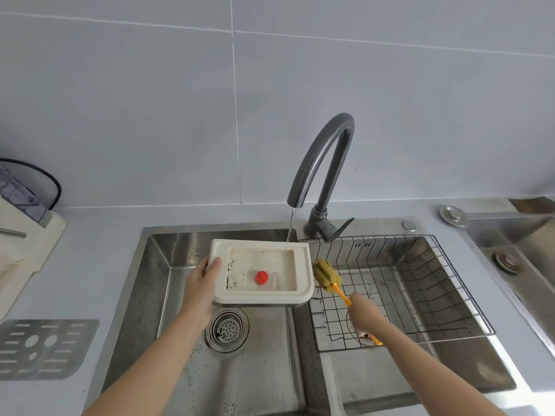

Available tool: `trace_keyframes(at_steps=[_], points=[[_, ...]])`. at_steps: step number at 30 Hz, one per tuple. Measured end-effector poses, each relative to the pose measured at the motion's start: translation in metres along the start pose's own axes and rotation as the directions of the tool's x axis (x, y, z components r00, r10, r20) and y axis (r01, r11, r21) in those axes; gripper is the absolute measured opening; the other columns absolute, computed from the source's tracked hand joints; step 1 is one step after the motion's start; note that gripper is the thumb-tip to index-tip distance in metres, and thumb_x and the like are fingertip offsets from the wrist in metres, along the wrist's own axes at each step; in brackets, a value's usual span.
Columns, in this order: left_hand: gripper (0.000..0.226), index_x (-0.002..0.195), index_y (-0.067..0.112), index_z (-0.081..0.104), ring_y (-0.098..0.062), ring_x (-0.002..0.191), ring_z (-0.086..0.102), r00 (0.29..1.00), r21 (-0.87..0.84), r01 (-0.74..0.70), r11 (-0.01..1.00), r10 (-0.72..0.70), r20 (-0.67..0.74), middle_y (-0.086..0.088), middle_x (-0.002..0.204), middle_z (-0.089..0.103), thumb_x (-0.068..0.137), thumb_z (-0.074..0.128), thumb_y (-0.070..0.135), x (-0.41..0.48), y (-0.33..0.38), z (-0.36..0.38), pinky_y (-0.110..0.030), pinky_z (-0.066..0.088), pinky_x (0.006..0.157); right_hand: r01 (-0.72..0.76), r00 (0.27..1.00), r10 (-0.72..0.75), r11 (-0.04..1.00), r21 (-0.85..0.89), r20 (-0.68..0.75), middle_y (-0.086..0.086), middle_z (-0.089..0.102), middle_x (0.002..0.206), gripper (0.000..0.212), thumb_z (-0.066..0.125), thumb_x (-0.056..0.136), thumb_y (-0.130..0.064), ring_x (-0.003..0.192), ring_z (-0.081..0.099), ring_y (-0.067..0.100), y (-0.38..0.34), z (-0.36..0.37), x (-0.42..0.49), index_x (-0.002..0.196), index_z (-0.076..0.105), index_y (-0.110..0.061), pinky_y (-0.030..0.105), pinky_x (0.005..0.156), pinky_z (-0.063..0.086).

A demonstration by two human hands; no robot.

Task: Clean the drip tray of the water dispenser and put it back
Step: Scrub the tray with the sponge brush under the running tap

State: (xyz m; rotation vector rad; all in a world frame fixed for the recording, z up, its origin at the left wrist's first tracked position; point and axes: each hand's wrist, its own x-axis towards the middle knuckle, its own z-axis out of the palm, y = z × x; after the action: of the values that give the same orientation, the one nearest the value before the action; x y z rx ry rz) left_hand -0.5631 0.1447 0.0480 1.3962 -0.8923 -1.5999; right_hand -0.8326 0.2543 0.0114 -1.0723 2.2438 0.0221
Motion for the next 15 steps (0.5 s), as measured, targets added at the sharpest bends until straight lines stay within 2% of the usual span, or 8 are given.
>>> trace_keyframes(at_steps=[2, 4, 7, 10, 13, 15], points=[[0.016, 0.088, 0.034, 0.059, -0.019, 0.083, 0.063, 0.999, 0.018, -0.040, 0.999, 0.041, -0.008, 0.001, 0.091, 0.066, 0.091, 0.049, 0.023, -0.002, 0.002, -0.002, -0.033, 0.055, 0.053, 0.041, 0.999, -0.042, 0.998, -0.055, -0.008, -0.002, 0.042, 0.064, 0.012, 0.031, 0.094, -0.003, 0.049, 0.036, 0.010, 0.007, -0.013, -0.012, 0.090, 0.040, -0.011, 0.018, 0.041, 0.029], [0.015, 0.089, 0.033, 0.060, -0.016, 0.078, 0.063, 0.998, 0.024, -0.067, 0.997, 0.068, -0.017, 0.004, 0.087, 0.066, 0.091, 0.049, 0.022, -0.003, 0.004, -0.005, -0.027, 0.054, 0.046, 0.095, 0.995, -0.098, 0.993, -0.075, -0.037, -0.003, 0.043, 0.065, 0.012, 0.033, 0.095, -0.005, 0.051, 0.037, 0.009, 0.015, -0.026, -0.027, 0.091, 0.043, -0.012, 0.017, 0.045, 0.031], [0.013, 0.092, 0.030, 0.059, -0.015, 0.078, 0.062, 0.997, 0.036, -0.073, 0.997, 0.073, 0.003, 0.002, 0.088, 0.065, 0.091, 0.049, 0.023, -0.002, 0.003, -0.009, -0.030, 0.053, 0.055, 0.204, 0.970, -0.208, 0.978, -0.047, -0.127, -0.003, 0.051, 0.072, 0.013, 0.038, 0.097, -0.014, 0.058, 0.045, 0.010, 0.026, -0.046, -0.054, 0.096, 0.050, -0.012, 0.020, 0.054, 0.039], [0.015, 0.089, 0.033, 0.059, -0.016, 0.078, 0.062, 0.996, 0.036, -0.086, 0.996, 0.086, 0.017, 0.002, 0.088, 0.065, 0.091, 0.049, 0.022, -0.001, 0.002, -0.009, -0.031, 0.053, 0.056, 0.321, 0.916, -0.315, 0.947, -0.017, -0.248, 0.001, 0.058, 0.083, 0.014, 0.042, 0.095, -0.016, 0.071, 0.054, 0.019, 0.027, -0.063, -0.081, 0.097, 0.055, -0.012, 0.032, 0.066, 0.047], [0.015, 0.101, 0.027, 0.059, -0.017, 0.083, 0.063, 0.997, 0.022, -0.074, 0.997, 0.073, 0.037, 0.001, 0.093, 0.066, 0.091, 0.049, 0.022, 0.000, 0.000, -0.008, -0.032, 0.053, 0.060, 0.380, 0.872, -0.402, 0.916, -0.133, -0.278, 0.002, 0.059, 0.093, 0.019, 0.042, 0.096, -0.020, 0.076, 0.059, 0.023, 0.014, -0.073, -0.100, 0.107, 0.056, -0.013, 0.037, 0.068, 0.050], [0.018, 0.107, 0.024, 0.058, -0.017, 0.084, 0.063, 0.996, 0.031, -0.077, 0.997, 0.075, 0.049, 0.001, 0.094, 0.066, 0.092, 0.049, 0.022, 0.001, -0.001, -0.006, -0.032, 0.052, 0.061, 0.357, 0.864, -0.439, 0.880, -0.313, -0.248, 0.000, 0.057, 0.100, 0.022, 0.039, 0.097, -0.020, 0.078, 0.061, 0.027, 0.003, -0.076, -0.105, 0.114, 0.053, -0.017, 0.038, 0.064, 0.048]])
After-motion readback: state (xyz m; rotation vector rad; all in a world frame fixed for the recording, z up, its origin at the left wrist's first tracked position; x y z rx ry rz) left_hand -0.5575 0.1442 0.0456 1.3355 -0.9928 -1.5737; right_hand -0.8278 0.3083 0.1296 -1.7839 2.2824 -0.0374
